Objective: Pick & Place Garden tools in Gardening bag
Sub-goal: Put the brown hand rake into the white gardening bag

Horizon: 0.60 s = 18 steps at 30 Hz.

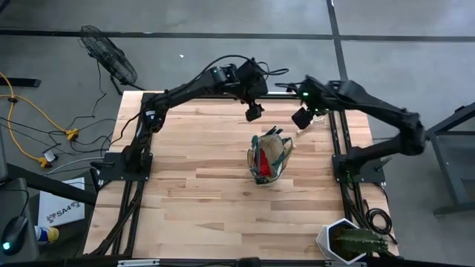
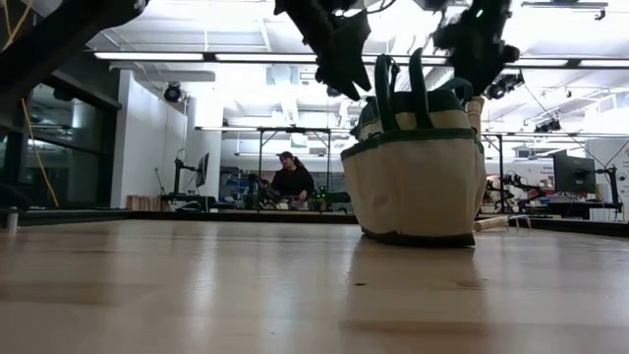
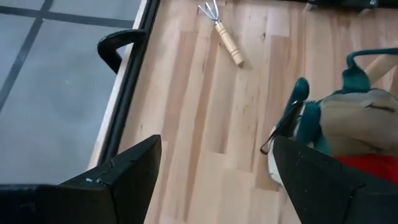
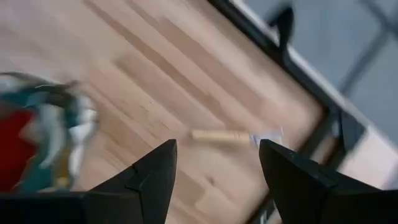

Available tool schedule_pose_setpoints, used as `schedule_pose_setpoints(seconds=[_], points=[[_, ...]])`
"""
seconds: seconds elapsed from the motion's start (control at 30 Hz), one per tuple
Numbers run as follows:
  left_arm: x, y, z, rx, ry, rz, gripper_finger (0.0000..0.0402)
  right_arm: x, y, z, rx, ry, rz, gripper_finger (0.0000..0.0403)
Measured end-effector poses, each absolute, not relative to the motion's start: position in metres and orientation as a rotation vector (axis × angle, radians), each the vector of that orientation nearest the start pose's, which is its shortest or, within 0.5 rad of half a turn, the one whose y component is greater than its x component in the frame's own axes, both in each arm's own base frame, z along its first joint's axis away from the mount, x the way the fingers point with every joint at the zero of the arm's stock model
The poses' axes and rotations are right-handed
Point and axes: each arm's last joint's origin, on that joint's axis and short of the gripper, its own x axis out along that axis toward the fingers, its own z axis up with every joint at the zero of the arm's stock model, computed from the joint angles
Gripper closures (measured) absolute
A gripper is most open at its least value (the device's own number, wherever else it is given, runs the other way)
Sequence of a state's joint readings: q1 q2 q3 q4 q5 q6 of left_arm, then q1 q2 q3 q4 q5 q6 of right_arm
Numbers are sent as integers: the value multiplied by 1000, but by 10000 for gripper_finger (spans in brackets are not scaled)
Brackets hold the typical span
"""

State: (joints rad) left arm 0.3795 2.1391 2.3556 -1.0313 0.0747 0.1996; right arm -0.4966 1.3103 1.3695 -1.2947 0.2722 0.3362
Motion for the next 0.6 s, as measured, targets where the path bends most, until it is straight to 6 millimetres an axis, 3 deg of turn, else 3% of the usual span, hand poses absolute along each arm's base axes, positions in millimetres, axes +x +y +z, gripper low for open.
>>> schedule_pose_setpoints(seconds=[0.23,0.37,0.6], points=[[403,194,365,-15,877,196,98,214,-149,300,809,1184,-1186,182],[393,209,364,-35,895,170,98,224,-161,279,956,1066,-1325,182],[383,228,365,-57,846,117,98,223,-163,260,1128,793,-1624,182]])
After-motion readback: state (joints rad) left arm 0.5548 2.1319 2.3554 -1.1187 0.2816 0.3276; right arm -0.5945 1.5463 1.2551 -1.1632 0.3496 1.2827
